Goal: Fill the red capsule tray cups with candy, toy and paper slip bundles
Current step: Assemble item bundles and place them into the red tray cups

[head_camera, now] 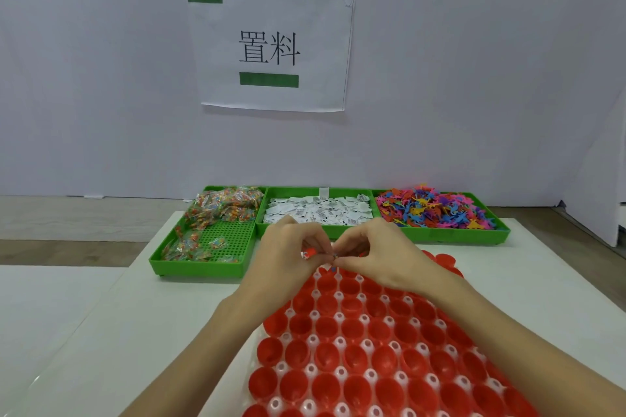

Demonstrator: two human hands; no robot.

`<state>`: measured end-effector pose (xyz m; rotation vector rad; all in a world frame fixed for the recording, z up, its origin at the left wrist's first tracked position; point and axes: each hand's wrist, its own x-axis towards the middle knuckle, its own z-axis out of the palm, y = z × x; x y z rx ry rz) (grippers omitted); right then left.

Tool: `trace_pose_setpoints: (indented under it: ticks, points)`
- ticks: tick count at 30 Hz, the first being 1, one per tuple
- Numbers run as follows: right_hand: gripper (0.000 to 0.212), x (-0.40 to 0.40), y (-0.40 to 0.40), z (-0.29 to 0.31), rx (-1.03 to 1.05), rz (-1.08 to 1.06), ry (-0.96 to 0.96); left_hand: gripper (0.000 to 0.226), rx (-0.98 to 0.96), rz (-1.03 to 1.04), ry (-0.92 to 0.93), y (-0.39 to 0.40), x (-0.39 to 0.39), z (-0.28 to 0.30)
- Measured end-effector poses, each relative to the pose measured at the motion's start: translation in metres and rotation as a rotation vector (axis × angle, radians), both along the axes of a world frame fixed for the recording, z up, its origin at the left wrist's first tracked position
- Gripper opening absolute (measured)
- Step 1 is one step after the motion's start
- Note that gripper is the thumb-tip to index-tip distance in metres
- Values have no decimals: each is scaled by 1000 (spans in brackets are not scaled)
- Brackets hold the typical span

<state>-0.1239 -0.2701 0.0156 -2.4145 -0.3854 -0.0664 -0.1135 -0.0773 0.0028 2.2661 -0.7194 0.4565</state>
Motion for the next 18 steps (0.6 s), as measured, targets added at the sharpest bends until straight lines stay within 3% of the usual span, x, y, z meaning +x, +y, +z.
trace_pose_setpoints:
  ticks: [11, 18]
  points:
    - [10, 2, 9, -6, -50, -74, -63, 15, -28, 21, 98, -1, 3, -3]
    - [15, -2, -1, 0, 147, -68, -2, 13, -163, 37, 193, -1, 2, 4]
